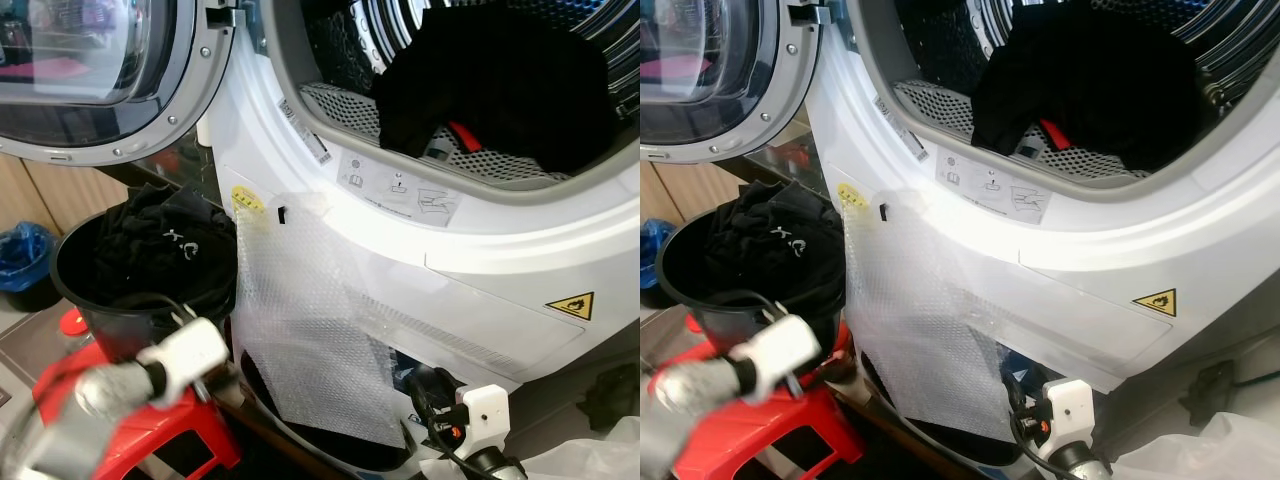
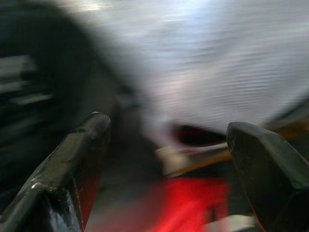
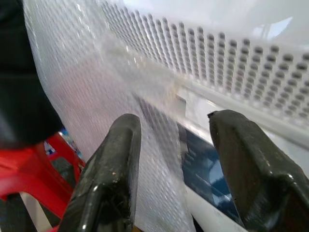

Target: Clothes washing

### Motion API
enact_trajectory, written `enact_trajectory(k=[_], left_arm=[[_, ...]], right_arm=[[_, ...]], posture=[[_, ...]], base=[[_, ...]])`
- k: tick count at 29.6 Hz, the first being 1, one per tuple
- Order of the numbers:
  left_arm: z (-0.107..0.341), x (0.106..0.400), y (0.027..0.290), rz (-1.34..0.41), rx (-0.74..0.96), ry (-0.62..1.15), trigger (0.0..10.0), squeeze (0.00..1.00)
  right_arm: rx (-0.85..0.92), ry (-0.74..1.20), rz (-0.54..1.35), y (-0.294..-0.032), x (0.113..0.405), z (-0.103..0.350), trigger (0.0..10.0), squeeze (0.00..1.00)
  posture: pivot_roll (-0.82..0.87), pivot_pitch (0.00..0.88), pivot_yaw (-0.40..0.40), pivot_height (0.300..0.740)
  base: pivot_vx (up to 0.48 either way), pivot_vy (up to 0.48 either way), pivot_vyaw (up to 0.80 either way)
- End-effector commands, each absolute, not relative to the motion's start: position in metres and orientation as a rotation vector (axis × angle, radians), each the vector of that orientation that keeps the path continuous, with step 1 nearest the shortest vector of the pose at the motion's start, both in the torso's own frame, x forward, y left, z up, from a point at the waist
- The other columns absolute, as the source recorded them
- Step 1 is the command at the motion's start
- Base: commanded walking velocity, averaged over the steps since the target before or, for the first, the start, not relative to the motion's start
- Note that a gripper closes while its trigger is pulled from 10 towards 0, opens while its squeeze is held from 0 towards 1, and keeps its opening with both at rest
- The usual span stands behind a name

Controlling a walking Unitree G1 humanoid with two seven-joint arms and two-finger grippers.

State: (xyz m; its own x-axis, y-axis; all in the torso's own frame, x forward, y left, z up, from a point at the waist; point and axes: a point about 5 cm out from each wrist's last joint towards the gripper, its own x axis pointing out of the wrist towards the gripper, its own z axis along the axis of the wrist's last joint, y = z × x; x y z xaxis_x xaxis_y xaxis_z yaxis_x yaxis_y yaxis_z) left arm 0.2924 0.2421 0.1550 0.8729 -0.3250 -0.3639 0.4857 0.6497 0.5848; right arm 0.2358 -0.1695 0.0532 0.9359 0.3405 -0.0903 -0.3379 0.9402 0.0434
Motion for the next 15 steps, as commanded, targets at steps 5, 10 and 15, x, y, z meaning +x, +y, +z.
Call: enact_trajectory(k=[5,10,15], left_arm=[[0.207,0.300,0.255,-0.362,0.772,0.103,10.0,0.00],[0.217,0.304,0.261,-0.311,0.715,0.089,10.0,0.00],[0.212,0.322,0.273,-0.276,0.635,0.119,10.0,0.00]], right_arm=[[0.062,0.058,0.412,-0.168,0.242,0.074,10.0,0.00],[0.059,0.034,0.467,-0.161,0.243,0.086,10.0,0.00],[0.082,-0.068,0.555,-0.148,0.245,0.120,10.0,0.00]], posture=[[0.19,0.191,-0.123,0.740],[0.20,0.200,-0.131,0.740],[0.17,0.211,-0.145,0.740]], base=[[0.000,0.000,0.00],[0.000,0.000,0.00],[0.000,0.000,0.00]])
